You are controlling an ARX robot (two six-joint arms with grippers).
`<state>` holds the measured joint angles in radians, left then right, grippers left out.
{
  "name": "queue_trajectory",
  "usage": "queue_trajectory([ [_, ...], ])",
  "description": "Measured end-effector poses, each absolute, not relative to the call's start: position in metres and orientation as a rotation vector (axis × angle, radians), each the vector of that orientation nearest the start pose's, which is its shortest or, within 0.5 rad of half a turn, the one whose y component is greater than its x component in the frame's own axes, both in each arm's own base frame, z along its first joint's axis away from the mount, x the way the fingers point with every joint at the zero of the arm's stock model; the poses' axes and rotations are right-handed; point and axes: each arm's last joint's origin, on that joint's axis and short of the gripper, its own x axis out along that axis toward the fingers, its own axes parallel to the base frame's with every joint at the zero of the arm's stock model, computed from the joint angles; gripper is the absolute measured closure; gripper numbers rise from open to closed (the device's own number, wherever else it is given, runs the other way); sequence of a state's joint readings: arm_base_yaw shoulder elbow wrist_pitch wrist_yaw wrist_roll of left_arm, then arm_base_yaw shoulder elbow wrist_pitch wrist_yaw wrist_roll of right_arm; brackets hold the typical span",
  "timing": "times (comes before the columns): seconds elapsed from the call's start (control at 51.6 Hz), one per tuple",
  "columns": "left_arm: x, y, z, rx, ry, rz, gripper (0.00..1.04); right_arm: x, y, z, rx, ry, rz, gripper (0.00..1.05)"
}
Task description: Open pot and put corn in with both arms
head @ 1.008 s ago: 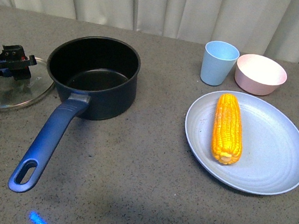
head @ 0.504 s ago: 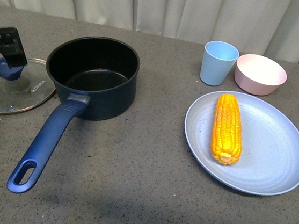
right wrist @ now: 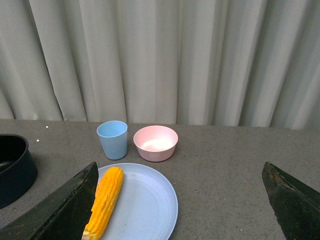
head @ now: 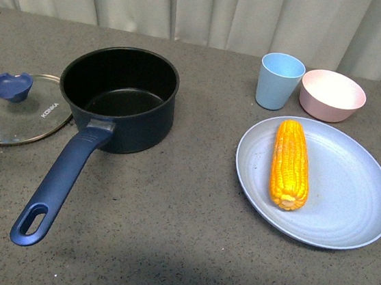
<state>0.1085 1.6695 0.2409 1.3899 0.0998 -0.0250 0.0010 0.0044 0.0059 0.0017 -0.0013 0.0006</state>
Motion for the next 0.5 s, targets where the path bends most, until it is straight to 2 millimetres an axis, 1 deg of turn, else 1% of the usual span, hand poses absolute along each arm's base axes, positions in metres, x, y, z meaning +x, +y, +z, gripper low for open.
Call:
queue_trajectory([
  [0.078,0.211,0.016,0.136,-0.020,0.026,0.004,0.77,0.098,0.000,0.165,0.001,-0.003,0.002,0.09],
  [0.155,0.197,0.012,0.142,-0.013,0.018,0.000,0.95,0.098,0.000,0.165,0.001,-0.003,0.002,0.09],
  [0.194,0.191,0.010,0.143,-0.012,0.020,0.006,1.01,0.098,0.000,0.165,0.001,-0.003,0.002,0.09],
  [0.233,0.186,0.005,0.144,-0.009,0.022,0.023,1.01,0.098,0.000,0.165,0.001,-0.003,0.002,0.09],
  [0.31,0.176,0.001,0.147,-0.008,0.021,0.000,1.01,0.098,0.000,0.165,0.001,-0.003,0.003,0.09],
  [0.504,0.161,0.000,0.155,-0.008,0.035,0.002,1.01,0.098,0.000,0.165,0.001,-0.003,0.002,0.09],
])
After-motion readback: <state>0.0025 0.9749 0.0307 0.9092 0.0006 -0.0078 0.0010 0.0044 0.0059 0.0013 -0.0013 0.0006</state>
